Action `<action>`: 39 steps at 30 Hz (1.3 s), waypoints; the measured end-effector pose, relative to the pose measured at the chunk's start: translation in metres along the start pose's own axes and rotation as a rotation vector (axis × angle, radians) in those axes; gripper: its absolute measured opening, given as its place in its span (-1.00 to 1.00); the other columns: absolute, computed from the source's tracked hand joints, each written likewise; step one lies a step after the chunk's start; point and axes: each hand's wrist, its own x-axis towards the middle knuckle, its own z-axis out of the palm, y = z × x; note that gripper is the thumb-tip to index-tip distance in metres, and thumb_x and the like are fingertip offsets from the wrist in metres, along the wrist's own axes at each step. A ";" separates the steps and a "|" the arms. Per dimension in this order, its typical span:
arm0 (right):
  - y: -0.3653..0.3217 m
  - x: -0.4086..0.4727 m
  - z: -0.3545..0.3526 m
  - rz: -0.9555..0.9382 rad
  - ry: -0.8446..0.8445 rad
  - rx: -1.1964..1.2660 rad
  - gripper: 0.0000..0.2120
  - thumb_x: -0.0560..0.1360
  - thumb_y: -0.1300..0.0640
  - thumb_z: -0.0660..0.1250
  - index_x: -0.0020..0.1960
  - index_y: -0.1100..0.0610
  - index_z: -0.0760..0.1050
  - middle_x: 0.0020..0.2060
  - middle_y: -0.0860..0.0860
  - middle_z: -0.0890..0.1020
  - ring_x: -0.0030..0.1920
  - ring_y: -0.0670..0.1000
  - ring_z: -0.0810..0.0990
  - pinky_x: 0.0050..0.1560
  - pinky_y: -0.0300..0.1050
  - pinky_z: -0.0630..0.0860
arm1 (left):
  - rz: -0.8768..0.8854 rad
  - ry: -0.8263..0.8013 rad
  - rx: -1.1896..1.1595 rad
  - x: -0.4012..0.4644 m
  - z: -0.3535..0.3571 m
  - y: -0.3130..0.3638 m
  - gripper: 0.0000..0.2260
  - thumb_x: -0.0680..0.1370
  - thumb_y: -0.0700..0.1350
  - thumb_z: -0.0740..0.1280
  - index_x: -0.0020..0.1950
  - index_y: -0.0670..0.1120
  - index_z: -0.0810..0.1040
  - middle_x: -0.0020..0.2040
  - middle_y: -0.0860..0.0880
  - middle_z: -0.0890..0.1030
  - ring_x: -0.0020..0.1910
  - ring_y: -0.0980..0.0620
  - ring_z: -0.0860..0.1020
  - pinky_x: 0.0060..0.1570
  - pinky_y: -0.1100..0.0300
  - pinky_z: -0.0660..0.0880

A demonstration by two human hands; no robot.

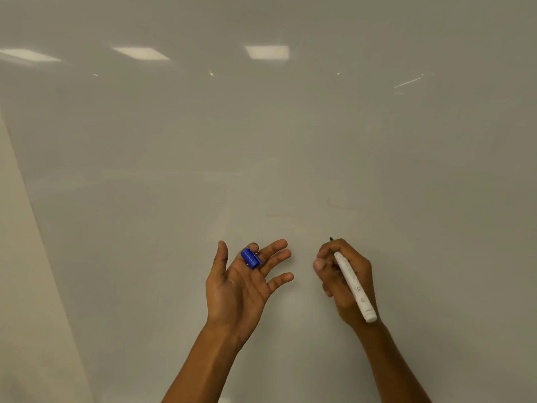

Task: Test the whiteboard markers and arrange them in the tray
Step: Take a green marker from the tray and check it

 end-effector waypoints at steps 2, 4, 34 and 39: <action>0.006 0.009 -0.001 -0.055 0.045 -0.083 -0.69 0.54 -0.08 0.25 -0.14 0.16 0.51 -0.48 -0.11 0.48 -0.53 -0.09 0.40 -0.47 -0.22 0.36 | 0.002 0.003 -0.004 -0.001 -0.001 0.001 -0.52 0.50 0.28 0.08 0.01 -0.11 0.48 0.24 -0.28 0.58 0.19 -0.24 0.57 0.05 -0.14 0.53; 0.011 0.013 0.003 -0.042 0.112 -0.166 -0.67 0.57 -0.04 0.13 -0.10 0.15 0.56 -0.50 -0.14 0.46 -0.53 -0.12 0.38 -0.47 -0.20 0.38 | 0.001 0.004 -0.005 0.000 -0.002 0.003 -0.52 0.52 0.27 0.07 0.00 -0.12 0.48 0.20 -0.27 0.60 0.17 -0.24 0.58 0.01 -0.12 0.54; 0.031 -0.053 -0.006 0.473 0.111 -0.008 -0.73 0.60 0.23 0.17 -0.27 0.13 0.46 -0.58 -0.08 0.45 -0.56 -0.15 0.37 -0.42 -0.28 0.30 | -0.040 -0.093 0.123 0.026 0.039 -0.032 -0.69 0.66 -0.02 0.01 0.15 -0.14 0.48 0.27 -0.18 0.59 0.27 -0.17 0.55 0.13 -0.07 0.54; -0.001 -0.056 -0.019 0.291 0.185 0.247 -0.61 0.36 -0.10 0.22 -0.02 0.21 0.41 -0.55 -0.02 0.34 -0.54 -0.14 0.26 -0.54 -0.33 0.24 | -0.073 -0.078 0.103 0.029 0.045 -0.045 -0.66 0.66 -0.01 0.00 0.24 -0.15 0.44 0.27 -0.15 0.60 0.27 -0.16 0.56 0.22 -0.12 0.46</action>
